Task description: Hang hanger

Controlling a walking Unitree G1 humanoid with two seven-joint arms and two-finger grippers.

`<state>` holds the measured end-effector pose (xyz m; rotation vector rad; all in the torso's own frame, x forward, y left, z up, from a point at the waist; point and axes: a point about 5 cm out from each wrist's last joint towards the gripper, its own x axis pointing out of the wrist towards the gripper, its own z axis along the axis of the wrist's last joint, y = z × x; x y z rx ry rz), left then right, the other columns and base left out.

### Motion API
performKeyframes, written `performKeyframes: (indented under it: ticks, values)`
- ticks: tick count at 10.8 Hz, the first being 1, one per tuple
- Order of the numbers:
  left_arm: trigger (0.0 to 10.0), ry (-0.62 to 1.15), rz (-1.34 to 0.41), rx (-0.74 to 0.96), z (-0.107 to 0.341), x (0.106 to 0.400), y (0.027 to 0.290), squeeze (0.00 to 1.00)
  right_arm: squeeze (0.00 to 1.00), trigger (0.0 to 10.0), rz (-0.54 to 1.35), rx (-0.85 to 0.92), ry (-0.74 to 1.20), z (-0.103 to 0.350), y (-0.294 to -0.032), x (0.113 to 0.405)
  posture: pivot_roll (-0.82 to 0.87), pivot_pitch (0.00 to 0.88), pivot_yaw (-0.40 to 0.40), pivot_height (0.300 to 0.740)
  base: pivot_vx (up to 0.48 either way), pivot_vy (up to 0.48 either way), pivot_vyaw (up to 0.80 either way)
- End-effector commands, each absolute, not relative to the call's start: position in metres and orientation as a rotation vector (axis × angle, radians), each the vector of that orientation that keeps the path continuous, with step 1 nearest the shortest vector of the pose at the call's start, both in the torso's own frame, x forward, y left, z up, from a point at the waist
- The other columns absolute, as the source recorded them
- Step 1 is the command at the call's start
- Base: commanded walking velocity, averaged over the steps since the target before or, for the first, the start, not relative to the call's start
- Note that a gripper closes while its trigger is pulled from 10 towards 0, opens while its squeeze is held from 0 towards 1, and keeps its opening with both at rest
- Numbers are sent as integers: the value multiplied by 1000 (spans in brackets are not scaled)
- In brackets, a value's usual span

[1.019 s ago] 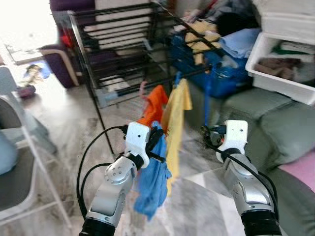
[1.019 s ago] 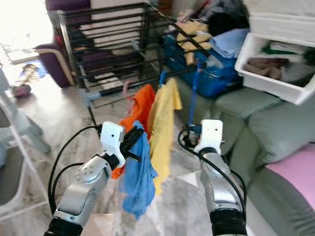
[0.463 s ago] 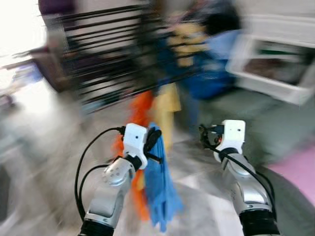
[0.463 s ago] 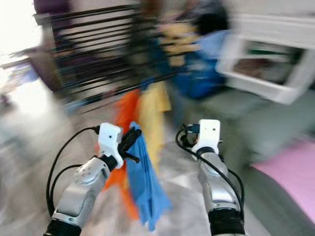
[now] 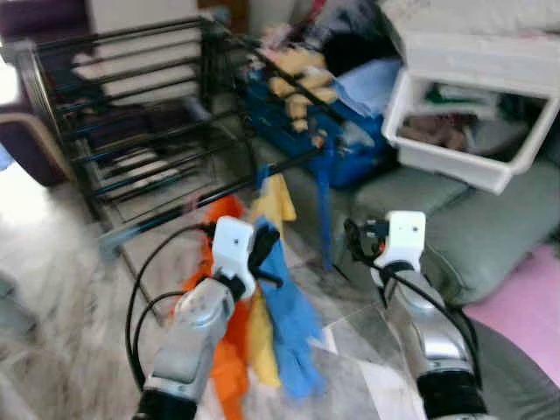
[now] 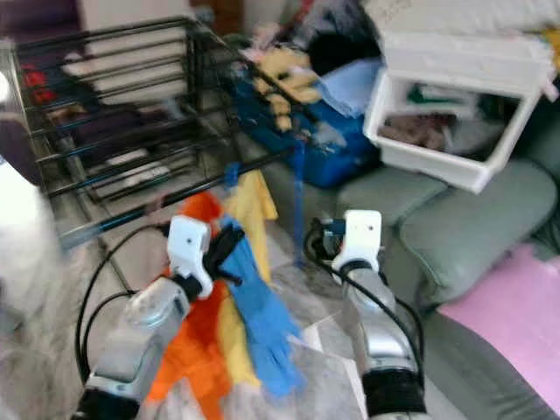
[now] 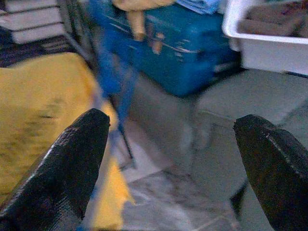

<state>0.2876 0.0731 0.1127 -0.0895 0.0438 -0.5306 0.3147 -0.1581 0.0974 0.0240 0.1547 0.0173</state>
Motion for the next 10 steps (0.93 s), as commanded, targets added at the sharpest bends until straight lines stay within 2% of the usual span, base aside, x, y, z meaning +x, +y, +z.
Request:
performKeyframes:
  ticks: [1, 4, 8, 10]
  values:
    - [10000, 28, -550, -95, 117, 286, 68, 0, 0, 10000, -2, 21, 162, 96, -165, 314, -162, 0, 21, 740, 0, 0, 0]
    - [10000, 26, -552, -89, 117, 286, 67, 0, 0, 10000, 32, 27, 181, 93, -161, 313, -163, 0, 21, 740, 0, 0, 0]
    - [10000, 29, -549, -77, 116, 286, 67, 0, 0, 10000, 206, 87, 237, 86, -138, 308, -162, 0, 23, 740, 0, 0, 0]
    - [10000, 32, -547, -70, 116, 286, 67, 0, 0, 10000, 269, 28, 236, 88, -134, 312, -157, 0, 22, 740, 0, 0, 234]
